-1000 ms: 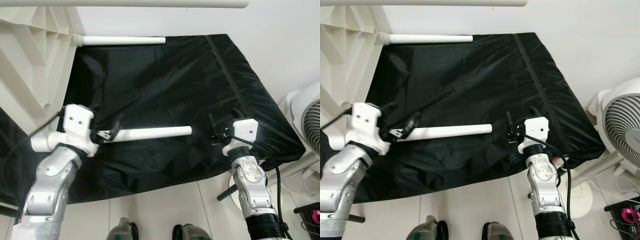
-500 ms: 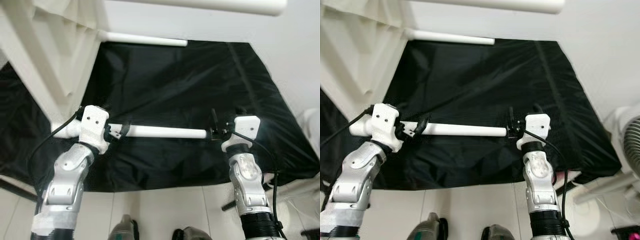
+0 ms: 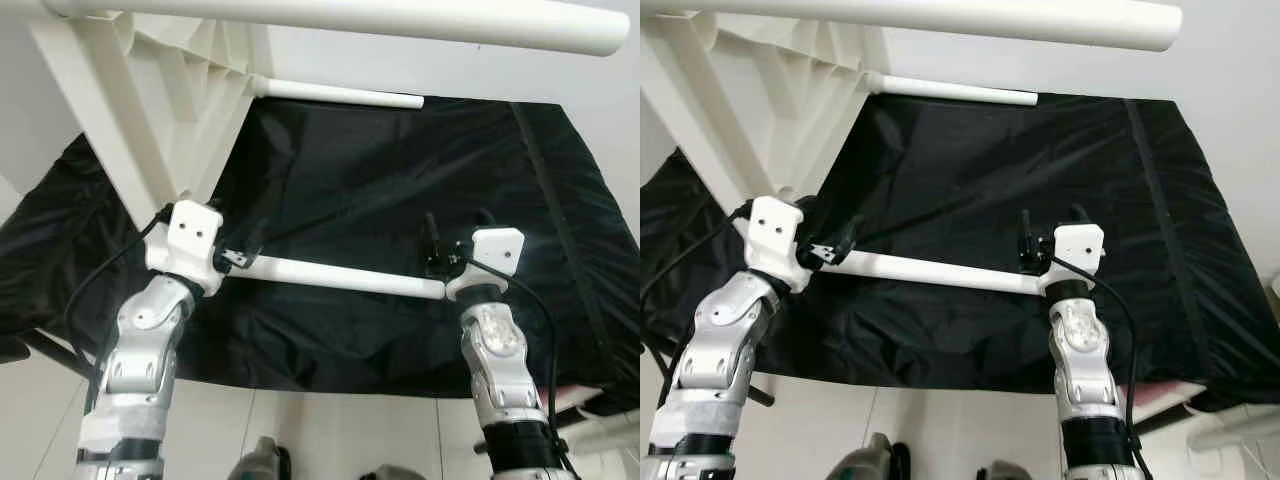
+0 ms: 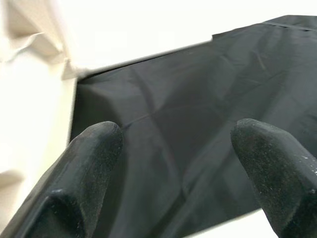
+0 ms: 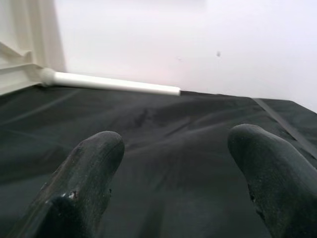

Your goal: Building children table

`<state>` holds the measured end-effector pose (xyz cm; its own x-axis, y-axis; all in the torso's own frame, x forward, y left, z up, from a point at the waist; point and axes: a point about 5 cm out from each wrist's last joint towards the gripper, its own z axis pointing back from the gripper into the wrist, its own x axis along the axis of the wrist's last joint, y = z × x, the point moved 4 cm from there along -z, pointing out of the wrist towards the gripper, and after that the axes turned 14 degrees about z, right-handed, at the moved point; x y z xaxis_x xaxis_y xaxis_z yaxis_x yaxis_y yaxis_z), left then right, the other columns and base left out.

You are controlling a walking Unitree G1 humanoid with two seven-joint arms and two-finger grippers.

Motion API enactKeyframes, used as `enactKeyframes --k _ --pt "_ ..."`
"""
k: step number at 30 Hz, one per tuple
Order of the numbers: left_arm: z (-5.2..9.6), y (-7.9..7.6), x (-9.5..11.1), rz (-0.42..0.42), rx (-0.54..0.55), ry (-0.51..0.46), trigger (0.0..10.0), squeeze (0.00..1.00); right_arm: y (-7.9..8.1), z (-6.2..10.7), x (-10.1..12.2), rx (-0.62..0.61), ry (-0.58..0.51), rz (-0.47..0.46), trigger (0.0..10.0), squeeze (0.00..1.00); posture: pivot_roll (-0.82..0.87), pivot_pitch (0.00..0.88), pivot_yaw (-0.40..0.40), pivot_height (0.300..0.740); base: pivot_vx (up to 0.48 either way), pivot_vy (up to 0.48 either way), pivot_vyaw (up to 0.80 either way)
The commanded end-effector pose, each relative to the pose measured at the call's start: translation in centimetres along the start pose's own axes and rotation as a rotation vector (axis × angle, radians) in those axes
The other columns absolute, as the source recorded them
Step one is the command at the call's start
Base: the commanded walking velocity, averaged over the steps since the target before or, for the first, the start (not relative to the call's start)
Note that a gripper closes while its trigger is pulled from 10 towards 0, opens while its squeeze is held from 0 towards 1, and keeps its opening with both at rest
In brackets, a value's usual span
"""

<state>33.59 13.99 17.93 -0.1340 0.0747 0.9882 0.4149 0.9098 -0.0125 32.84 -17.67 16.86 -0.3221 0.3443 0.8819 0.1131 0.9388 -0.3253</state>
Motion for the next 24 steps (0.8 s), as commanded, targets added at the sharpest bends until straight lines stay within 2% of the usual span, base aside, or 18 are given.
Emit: enactKeyframes --k 1,3,11,16,24 --pt "0.41 2.55 0.27 -0.006 0.264 -0.053 10.0 0.00 0.21 0.34 -0.36 0.001 0.015 -0.015 10.0 0.00 -0.02 0.069 0.047 0.740 0.000 0.000 0.00" --pt "0.37 2.67 0.25 -0.001 0.265 -0.054 10.0 0.00 0.47 0.54 -0.32 0.007 0.015 -0.021 10.0 0.00 -0.02 0.071 0.047 0.740 0.000 0.000 0.00" --pt "0.46 3.11 0.17 -0.009 0.280 -0.051 10.0 0.00 0.56 0.77 -0.43 0.012 0.020 -0.022 10.0 0.00 -0.02 0.073 0.042 0.740 0.000 0.432 0.00" --pt "0.83 2.97 -0.05 -0.048 0.267 -0.039 10.0 0.00 0.81 1.02 -0.54 0.026 0.024 -0.016 10.0 0.00 -0.02 0.076 0.038 0.740 0.000 0.000 0.00" --pt "1.10 2.83 -0.17 -0.057 0.247 -0.030 10.0 0.00 1.20 1.32 -0.59 0.040 0.027 -0.019 10.0 0.00 -0.02 0.081 0.032 0.740 0.000 0.000 0.00"
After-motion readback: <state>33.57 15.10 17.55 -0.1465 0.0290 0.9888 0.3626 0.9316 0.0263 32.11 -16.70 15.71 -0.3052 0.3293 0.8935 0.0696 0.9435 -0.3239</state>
